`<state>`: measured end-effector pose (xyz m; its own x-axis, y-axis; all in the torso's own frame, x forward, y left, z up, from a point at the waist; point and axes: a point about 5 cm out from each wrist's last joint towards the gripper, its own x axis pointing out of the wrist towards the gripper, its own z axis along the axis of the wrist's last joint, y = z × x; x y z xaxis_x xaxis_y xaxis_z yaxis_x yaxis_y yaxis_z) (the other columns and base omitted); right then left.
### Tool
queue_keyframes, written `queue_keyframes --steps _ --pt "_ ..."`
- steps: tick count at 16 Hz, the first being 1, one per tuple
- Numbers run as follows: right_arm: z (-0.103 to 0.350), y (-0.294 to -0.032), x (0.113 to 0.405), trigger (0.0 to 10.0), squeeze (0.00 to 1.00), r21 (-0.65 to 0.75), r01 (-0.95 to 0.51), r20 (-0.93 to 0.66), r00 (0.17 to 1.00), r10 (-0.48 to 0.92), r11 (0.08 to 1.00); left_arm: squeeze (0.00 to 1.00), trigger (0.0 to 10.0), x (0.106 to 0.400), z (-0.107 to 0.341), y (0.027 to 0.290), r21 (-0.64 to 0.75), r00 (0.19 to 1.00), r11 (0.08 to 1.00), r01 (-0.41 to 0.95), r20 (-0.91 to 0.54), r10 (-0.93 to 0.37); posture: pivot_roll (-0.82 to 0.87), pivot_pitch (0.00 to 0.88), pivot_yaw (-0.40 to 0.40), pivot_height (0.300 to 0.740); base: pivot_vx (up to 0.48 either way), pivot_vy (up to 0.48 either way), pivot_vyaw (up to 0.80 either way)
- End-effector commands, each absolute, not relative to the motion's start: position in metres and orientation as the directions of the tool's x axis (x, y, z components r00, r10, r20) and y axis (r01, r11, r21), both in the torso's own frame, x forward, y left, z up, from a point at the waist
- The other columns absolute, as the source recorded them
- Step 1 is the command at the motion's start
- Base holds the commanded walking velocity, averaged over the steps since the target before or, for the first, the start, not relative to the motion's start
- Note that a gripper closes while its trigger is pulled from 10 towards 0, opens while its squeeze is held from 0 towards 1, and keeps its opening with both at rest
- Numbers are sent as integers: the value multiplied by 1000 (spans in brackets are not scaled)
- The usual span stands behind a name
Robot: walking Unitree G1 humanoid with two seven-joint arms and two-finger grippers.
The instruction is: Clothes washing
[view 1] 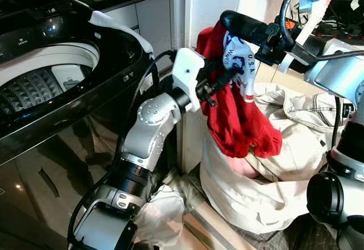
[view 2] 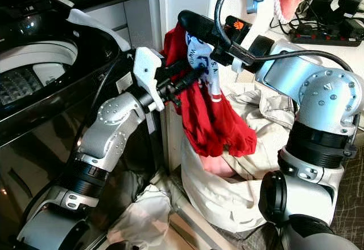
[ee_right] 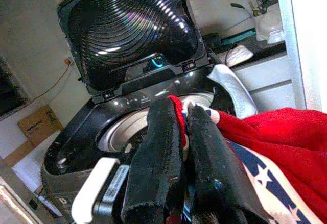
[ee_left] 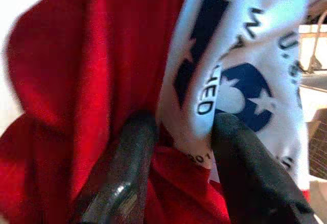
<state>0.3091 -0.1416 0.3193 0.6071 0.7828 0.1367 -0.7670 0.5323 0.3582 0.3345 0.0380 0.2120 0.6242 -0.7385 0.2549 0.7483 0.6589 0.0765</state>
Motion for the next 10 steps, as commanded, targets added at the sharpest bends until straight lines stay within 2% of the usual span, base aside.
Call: queue_keyframes --steps 1,10 --pt "325 -141 303 0 0 340 -787 167 589 791 514 0 0 338 216 40 84 637 674 734 259 -726 -6 0 25 740 0 0 0" --pt "322 -140 304 0 0 346 -782 157 593 790 519 0 0 333 220 41 28 595 641 767 341 -727 8 0 14 740 0 0 0"
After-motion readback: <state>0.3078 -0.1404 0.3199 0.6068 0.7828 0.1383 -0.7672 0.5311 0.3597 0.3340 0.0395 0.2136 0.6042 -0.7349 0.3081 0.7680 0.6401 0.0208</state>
